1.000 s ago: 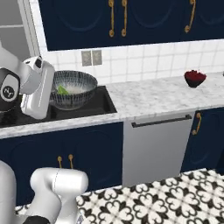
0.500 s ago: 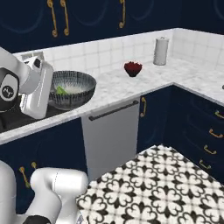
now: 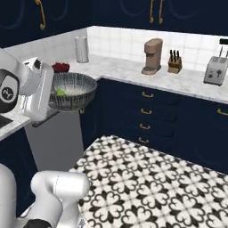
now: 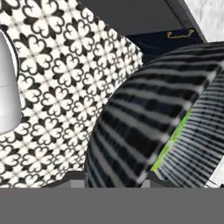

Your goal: Pick the lemon wedge from the sink and place it in the bowl. Then pick the bowl and place it in the microwave. Then close the microwave door and press the start button.

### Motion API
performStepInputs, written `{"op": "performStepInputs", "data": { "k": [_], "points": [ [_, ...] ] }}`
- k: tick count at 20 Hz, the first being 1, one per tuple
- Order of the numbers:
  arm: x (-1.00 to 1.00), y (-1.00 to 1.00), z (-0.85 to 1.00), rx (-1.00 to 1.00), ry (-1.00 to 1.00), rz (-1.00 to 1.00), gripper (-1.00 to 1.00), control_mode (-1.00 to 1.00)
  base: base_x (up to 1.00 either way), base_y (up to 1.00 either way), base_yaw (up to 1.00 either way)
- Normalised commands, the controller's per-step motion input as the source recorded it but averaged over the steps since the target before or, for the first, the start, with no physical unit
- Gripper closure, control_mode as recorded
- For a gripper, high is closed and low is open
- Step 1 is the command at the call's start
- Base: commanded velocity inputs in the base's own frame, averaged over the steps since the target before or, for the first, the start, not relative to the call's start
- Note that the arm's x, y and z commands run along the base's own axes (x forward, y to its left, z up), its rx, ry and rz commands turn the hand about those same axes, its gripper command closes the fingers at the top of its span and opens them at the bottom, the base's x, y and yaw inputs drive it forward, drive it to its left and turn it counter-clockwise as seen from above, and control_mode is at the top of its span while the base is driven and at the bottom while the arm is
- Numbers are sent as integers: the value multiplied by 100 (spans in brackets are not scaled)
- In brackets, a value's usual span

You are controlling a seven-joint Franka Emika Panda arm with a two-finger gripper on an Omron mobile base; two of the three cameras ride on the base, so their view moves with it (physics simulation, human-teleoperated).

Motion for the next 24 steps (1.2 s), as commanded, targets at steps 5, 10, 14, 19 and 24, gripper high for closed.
{"op": "performStepInputs", "data": {
  "k": [5,10,14,19,24],
  "points": [
    [0,0,0,0,0,0,100,100,-13,0,-77],
    [0,0,0,0,0,0,100,100,-14,0,-84],
    [0,0,0,0,0,0,100,100,-5,0,-93],
    [0,0,0,0,0,0,100,100,-2,0,-92],
    [0,0,0,0,0,0,100,100,0,0,-89]
  ]
}}
